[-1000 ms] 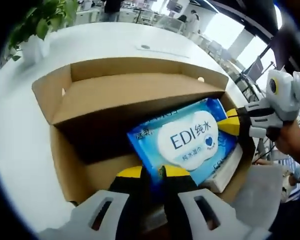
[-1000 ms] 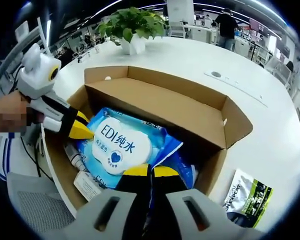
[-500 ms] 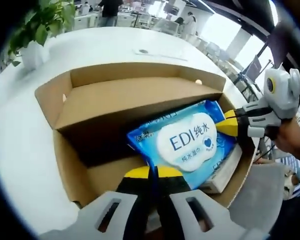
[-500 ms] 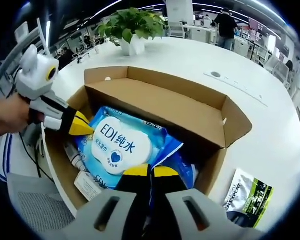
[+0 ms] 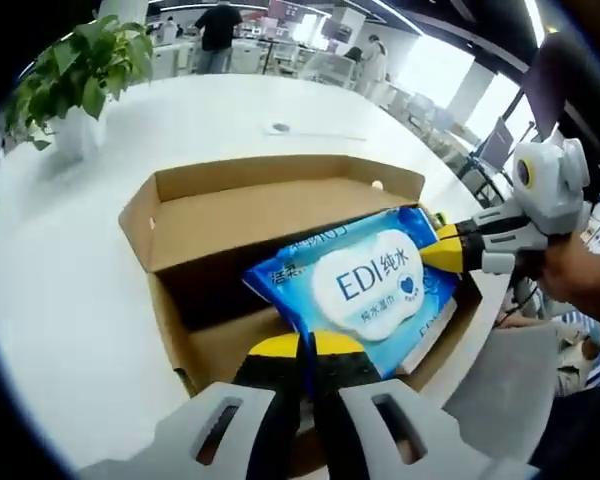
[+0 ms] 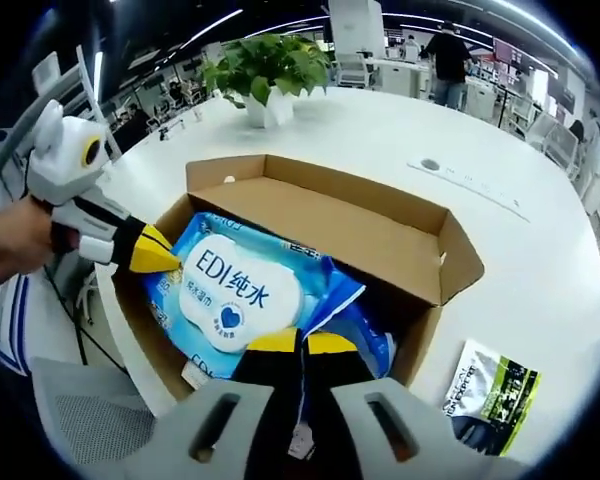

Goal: Operate the shoe box by opening the lid, removing the specified soft item, and placing it in the target area until the item is outside and the box remains undamaged.

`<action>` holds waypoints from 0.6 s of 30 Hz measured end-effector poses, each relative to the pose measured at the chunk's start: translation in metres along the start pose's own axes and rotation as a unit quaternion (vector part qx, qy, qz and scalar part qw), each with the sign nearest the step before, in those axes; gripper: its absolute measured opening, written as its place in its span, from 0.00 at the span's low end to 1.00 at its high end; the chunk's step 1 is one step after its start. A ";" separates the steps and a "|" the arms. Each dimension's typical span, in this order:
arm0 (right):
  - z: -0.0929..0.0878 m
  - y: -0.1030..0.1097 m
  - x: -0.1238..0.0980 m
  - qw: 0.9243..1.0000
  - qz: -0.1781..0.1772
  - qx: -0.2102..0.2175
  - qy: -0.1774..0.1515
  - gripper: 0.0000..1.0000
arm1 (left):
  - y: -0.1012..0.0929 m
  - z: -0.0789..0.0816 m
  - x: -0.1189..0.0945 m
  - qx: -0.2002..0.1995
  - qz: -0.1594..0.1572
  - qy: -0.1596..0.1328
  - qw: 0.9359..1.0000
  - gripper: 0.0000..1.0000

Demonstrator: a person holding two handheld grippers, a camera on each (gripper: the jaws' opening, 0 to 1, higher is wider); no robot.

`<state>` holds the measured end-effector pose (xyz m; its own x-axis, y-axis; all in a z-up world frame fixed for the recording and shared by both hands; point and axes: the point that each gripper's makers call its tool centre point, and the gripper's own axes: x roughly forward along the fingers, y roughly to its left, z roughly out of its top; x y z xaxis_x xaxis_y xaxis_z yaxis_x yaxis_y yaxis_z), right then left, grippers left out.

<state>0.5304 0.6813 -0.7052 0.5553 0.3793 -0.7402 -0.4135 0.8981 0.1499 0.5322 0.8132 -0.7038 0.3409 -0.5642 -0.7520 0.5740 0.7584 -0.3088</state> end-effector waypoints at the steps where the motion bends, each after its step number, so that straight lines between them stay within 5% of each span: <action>1: 0.002 0.002 -0.003 1.000 0.000 0.000 -0.003 0.00 | -0.001 0.001 -0.003 0.006 0.001 -0.003 1.000 0.00; 18: 0.010 0.005 -0.048 0.999 -0.016 0.007 -0.033 0.00 | -0.035 0.019 -0.036 0.052 -0.012 -0.023 0.998 0.00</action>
<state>0.5085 0.6696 -0.6625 0.6142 0.3632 -0.7006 -0.3851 0.9129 0.1356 0.5140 0.8004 -0.6545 0.3584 -0.5984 -0.7166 0.6566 0.7072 -0.2622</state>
